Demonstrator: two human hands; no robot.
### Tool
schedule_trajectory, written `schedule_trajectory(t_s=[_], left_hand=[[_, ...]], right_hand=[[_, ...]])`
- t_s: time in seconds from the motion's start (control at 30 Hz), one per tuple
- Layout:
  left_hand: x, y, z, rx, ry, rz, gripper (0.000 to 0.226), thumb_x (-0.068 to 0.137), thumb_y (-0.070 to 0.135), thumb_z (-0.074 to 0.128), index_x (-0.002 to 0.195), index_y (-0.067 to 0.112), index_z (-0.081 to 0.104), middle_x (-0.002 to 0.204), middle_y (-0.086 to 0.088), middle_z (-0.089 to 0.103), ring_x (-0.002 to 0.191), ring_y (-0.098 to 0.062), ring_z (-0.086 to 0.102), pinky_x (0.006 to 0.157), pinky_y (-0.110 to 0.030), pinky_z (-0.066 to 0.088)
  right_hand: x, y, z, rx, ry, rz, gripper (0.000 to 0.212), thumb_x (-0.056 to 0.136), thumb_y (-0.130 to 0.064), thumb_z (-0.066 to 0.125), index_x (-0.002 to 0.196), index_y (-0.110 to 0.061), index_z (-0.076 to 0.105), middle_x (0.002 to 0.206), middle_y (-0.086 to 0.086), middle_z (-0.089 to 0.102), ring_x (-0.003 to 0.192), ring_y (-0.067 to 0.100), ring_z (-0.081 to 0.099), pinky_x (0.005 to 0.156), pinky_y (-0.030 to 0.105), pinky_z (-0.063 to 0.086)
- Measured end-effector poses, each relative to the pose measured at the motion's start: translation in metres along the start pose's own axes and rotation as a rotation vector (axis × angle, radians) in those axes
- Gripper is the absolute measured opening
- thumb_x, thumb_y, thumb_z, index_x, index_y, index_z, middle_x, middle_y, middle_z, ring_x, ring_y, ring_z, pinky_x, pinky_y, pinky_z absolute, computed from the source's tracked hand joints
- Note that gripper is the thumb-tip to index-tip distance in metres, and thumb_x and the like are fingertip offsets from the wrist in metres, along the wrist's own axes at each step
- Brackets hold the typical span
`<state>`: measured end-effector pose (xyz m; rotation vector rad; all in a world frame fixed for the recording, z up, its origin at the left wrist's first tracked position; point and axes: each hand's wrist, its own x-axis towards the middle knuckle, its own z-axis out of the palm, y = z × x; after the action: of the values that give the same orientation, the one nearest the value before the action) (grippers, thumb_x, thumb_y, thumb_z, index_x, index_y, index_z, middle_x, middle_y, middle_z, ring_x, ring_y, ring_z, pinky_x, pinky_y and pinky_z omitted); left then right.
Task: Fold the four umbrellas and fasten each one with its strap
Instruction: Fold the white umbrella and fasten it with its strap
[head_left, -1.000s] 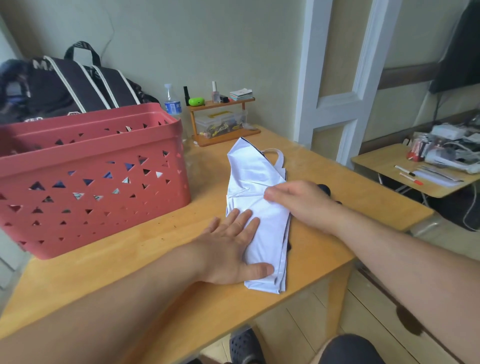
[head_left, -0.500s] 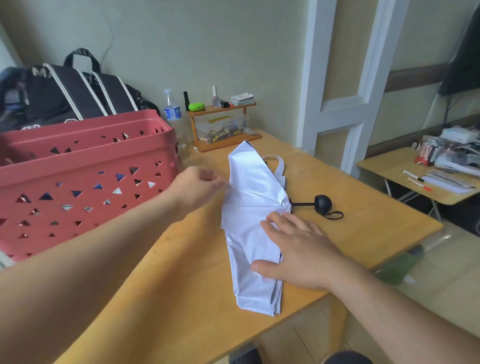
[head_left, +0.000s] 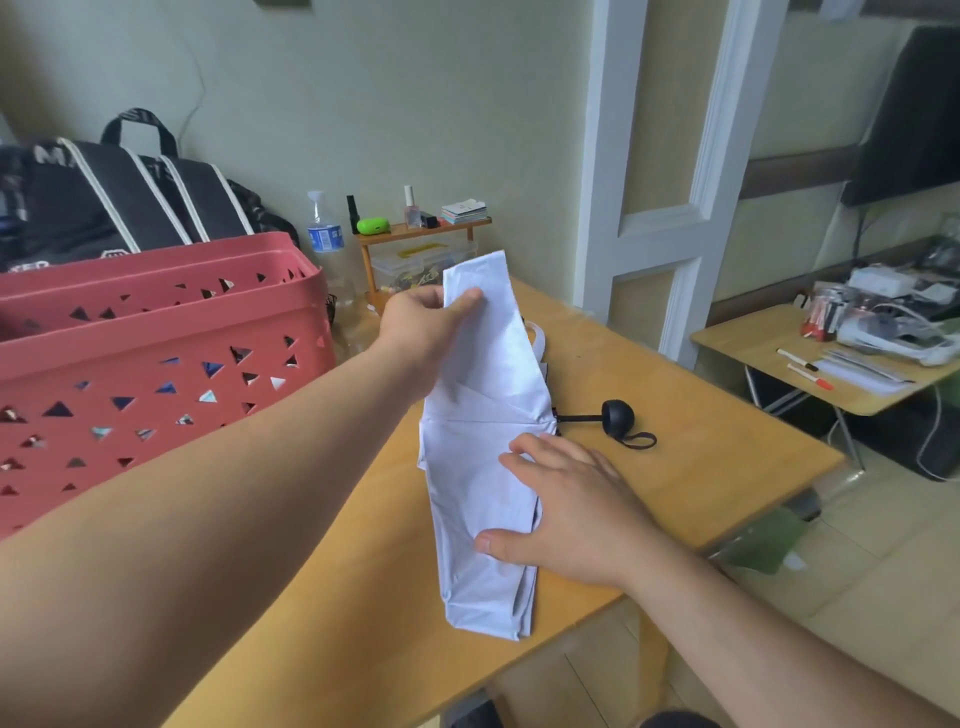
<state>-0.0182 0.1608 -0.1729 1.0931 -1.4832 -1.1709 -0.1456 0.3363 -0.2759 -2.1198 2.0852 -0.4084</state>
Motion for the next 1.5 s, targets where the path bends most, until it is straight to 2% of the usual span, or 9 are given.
schedule_trajectory(t_s=[0.17,0.43,0.5,0.67,0.8,0.9,1.2,1.37,1.5], left_hand=[[-0.024,0.024,-0.013,-0.033,-0.054,0.138,0.026,0.090,0.032,0.082,0.098,0.007,0.078,0.104,-0.014,0.078,0.080,-0.017,0.068,0.077,-0.034,0.053],[-0.057,0.009,-0.027,-0.023,-0.044,0.173,0.025,0.100,0.033,0.069,0.095,0.009,0.075,0.085,0.000,0.068,0.077,-0.015,0.055,0.074,-0.032,0.045],[-0.063,0.011,-0.027,-0.010,0.027,0.198,0.016,0.095,0.028,0.077,0.101,0.015,0.070,0.086,0.002,0.066,0.078,-0.013,0.057,0.077,-0.031,0.048],[-0.073,0.031,-0.027,0.192,-0.008,0.295,0.044,0.090,0.018,0.075,0.129,0.034,0.064,0.090,0.010,0.062,0.082,-0.008,0.060,0.076,-0.024,0.052],[-0.077,0.046,-0.032,0.451,0.020,0.349,0.023,0.091,0.028,0.069,0.112,0.031,0.077,0.100,0.014,0.074,0.097,-0.008,0.068,0.077,-0.022,0.054],[-0.074,0.054,-0.035,0.693,0.079,0.451,0.024,0.094,0.038,0.068,0.116,0.031,0.076,0.088,0.016,0.067,0.104,-0.018,0.066,0.085,-0.029,0.053],[-0.066,0.070,-0.032,0.684,0.121,0.424,0.024,0.096,0.038,0.073,0.112,0.022,0.078,0.094,0.008,0.065,0.098,-0.014,0.062,0.080,-0.024,0.042],[-0.081,0.067,-0.033,0.846,0.029,0.554,0.015,0.096,0.043,0.066,0.102,0.031,0.074,0.100,0.012,0.074,0.103,-0.017,0.067,0.091,-0.036,0.054],[-0.108,0.055,-0.049,0.809,-0.016,0.636,0.014,0.097,0.040,0.069,0.101,0.030,0.077,0.089,0.017,0.072,0.087,-0.002,0.064,0.076,-0.023,0.046]], right_hand=[[-0.001,-0.001,0.000,0.002,-0.006,0.000,0.103,0.074,-0.094,0.042,0.160,-0.039,0.030,0.165,-0.027,0.014,0.155,0.001,0.000,0.126,0.038,0.012],[0.000,-0.001,0.000,-0.011,-0.020,-0.003,0.102,0.076,-0.093,0.042,0.160,-0.038,0.031,0.168,-0.022,0.015,0.156,0.005,0.003,0.127,0.038,0.013],[0.000,0.000,0.001,-0.015,-0.016,-0.001,0.103,0.074,-0.094,0.040,0.160,-0.037,0.032,0.169,-0.021,0.016,0.156,0.006,0.004,0.126,0.038,0.014],[-0.001,-0.001,0.001,-0.029,0.001,-0.006,0.099,0.078,-0.092,0.045,0.160,-0.036,0.033,0.168,-0.019,0.019,0.156,0.007,0.008,0.126,0.038,0.015],[0.000,0.000,0.001,-0.033,-0.008,-0.004,0.104,0.075,-0.094,0.040,0.160,-0.036,0.032,0.169,-0.018,0.018,0.156,0.007,0.007,0.127,0.039,0.014],[0.000,0.000,0.001,-0.046,-0.023,-0.005,0.105,0.074,-0.096,0.037,0.160,-0.036,0.032,0.169,-0.018,0.017,0.157,0.007,0.006,0.127,0.042,0.014],[-0.004,-0.005,-0.005,-0.060,-0.046,0.011,0.098,0.082,-0.090,0.043,0.162,-0.036,0.027,0.171,-0.017,0.012,0.157,0.009,0.005,0.127,0.041,0.012],[-0.005,-0.005,-0.005,-0.060,-0.038,0.003,0.098,0.081,-0.091,0.043,0.162,-0.038,0.026,0.171,-0.016,0.016,0.157,0.011,0.008,0.126,0.041,0.014],[-0.005,-0.004,-0.006,0.038,-0.013,0.055,0.075,0.087,-0.086,0.036,0.149,-0.043,0.034,0.164,-0.008,0.031,0.154,0.024,0.022,0.123,0.047,0.019]])
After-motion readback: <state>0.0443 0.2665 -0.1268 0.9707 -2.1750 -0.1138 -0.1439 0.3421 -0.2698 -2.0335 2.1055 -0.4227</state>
